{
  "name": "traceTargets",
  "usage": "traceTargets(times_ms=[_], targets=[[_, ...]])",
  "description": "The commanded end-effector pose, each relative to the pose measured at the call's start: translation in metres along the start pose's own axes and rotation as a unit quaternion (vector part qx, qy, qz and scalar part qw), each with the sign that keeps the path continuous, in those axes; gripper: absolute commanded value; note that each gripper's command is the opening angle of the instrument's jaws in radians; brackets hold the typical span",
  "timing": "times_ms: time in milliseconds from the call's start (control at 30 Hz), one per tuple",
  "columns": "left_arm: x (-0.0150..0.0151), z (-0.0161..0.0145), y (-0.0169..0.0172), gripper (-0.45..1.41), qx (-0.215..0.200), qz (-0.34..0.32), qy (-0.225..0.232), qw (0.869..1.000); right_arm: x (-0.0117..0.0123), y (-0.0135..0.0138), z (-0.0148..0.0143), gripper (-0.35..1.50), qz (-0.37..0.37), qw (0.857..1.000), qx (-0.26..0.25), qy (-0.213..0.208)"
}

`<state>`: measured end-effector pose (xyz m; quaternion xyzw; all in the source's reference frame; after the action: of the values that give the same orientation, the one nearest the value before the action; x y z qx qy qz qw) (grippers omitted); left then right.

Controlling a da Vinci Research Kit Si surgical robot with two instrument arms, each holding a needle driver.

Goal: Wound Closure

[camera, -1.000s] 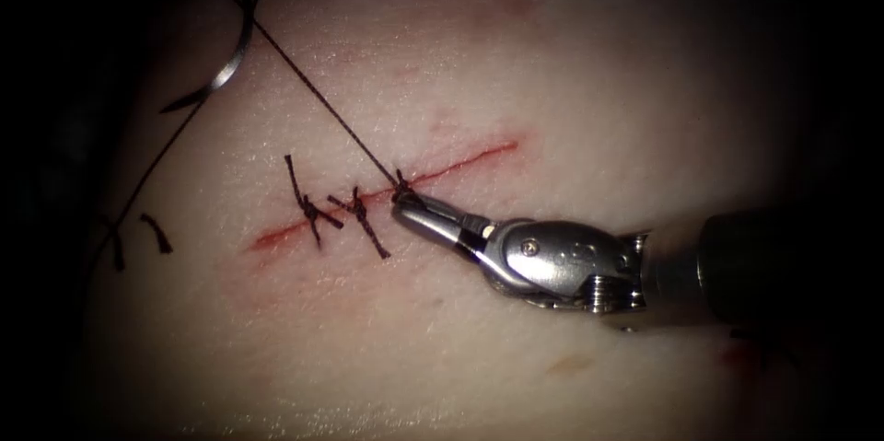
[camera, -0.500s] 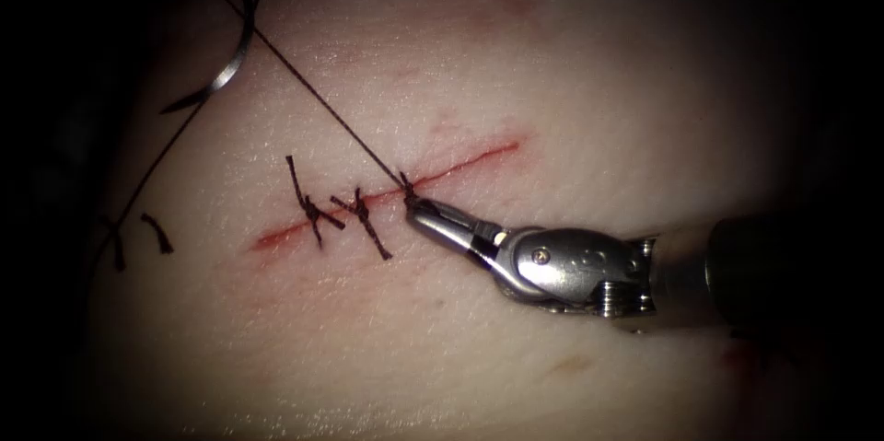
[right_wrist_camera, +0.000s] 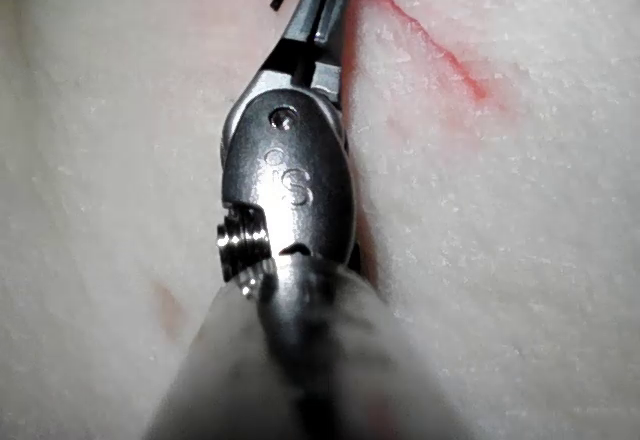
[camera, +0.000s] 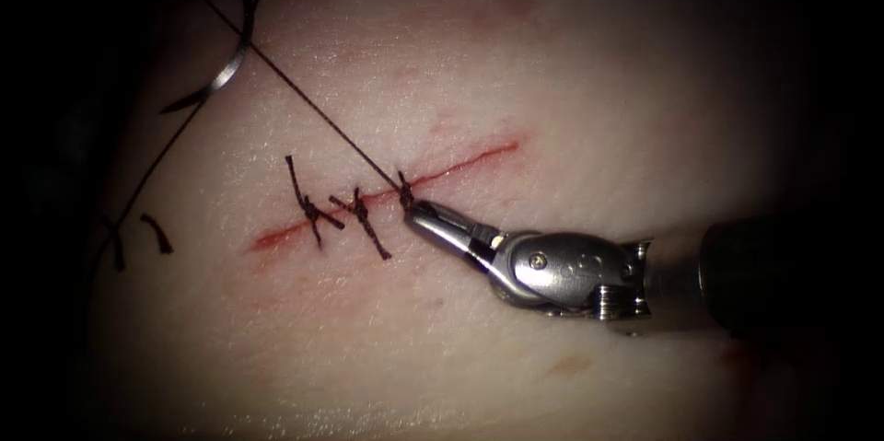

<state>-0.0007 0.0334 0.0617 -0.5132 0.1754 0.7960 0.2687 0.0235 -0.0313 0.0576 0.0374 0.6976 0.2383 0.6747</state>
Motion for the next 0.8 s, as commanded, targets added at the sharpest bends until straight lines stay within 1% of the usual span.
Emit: traceTargets(times_ms=[33, 200, 300, 367, 400, 433, 500, 533, 600, 700, 800], targets=[[-0.0001, 0.0008, -0.0002, -0.45, 0.0, 0.0, 0.001, 1.0, -0.0005, -0.0006, 0.0004, -0.35, 0.002, 1.0, -0.001, 0.001], [0.0, 0.0011, 0.0, -0.45, 0.003, 0.001, 0.001, 1.0, 0.0, -0.0006, 0.0008, -0.35, 0.004, 1.0, 0.001, 0.002], [0.0003, 0.0013, 0.001, -0.45, 0.001, -0.002, 0.02, 1.0, 0.0006, -0.0006, 0.001, -0.35, 0.004, 1.0, 0.004, 0.006], [0.0007, 0.0014, 0.0019, -0.45, -0.009, -0.013, 0.028, 0.999, 0.001, -0.0005, 0.0011, 0.42, 0.006, 1.0, 0.003, 0.005], [0.0013, 0.0014, 0.003, -0.45, -0.018, -0.021, 0.032, 0.999, 0.0013, -0.0005, 0.0013, 0.78, 0.007, 1.0, 0.002, 0.005], [0.0022, 0.0014, 0.0044, -0.45, -0.024, -0.019, 0.036, 0.999, 0.0017, -0.0004, 0.0016, 1.01, 0.009, 1.0, 0.0, 0.007], [0.0031, 0.0014, 0.0058, -0.45, -0.04, -0.02, 0.046, 0.998, 0.0021, -0.0004, 0.0017, 1.1, 0.011, 1.0, -0.001, 0.007], [0.0041, 0.0013, 0.0075, -0.45, -0.058, -0.022, 0.054, 0.997, 0.0024, -0.0003, 0.0019, 1.18, 0.013, 1.0, -0.001, 0.007], [0.0053, 0.0011, 0.0093, -0.45, -0.073, -0.022, 0.06, 0.995, 0.0028, -0.0003, 0.0019, 1.26, 0.014, 1.0, -0.002, 0.007], [0.008, 0.0001, 0.0128, -0.45, -0.097, -0.025, 0.078, 0.992, 0.0035, -0.0003, 0.0016, 1.3, 0.017, 1.0, 0.004, 0.001], [0.0097, -0.0011, 0.0147, -0.45, -0.111, -0.027, 0.09, 0.989, 0.0042, 0.0002, 0.0009, 1.3, 0.021, 1.0, 0.012, -0.011]])
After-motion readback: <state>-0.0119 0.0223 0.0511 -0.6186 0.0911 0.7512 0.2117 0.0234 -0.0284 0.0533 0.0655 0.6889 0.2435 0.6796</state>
